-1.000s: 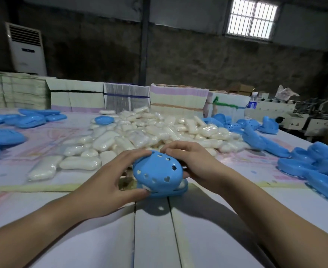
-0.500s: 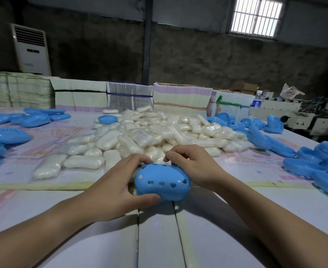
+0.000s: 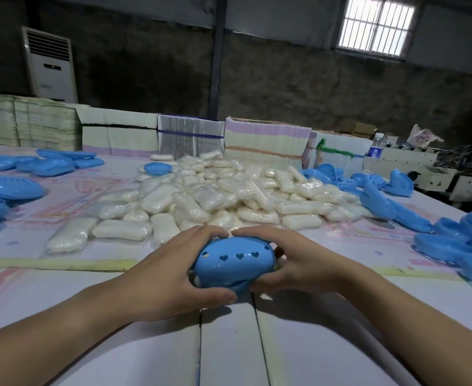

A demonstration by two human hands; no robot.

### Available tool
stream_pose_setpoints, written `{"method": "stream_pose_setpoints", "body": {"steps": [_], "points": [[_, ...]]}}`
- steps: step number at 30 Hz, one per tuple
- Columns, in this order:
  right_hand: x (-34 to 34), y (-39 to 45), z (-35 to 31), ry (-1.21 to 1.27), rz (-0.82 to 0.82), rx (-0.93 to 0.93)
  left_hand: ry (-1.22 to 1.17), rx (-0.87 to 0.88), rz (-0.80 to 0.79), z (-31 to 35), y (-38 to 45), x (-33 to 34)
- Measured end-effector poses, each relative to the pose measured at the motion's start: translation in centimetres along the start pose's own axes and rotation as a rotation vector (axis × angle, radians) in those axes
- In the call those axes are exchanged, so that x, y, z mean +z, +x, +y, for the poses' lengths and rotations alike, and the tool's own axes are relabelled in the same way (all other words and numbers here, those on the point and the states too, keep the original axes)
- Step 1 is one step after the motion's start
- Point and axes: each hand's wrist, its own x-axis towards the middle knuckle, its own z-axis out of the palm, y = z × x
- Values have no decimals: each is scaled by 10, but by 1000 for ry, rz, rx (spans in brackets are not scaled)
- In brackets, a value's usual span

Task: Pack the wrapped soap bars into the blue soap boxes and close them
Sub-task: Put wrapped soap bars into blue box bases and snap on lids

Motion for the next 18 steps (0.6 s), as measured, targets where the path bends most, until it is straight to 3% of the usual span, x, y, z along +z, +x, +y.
{"method": "stream_pose_setpoints", "body": {"steps": [8,18], "points": [[2,-1,0,29,12,8,-26,53,-18,-4,0,-4],[8,0,0,7,29,41,-86,-27,-47,-4,2,-4]]}}
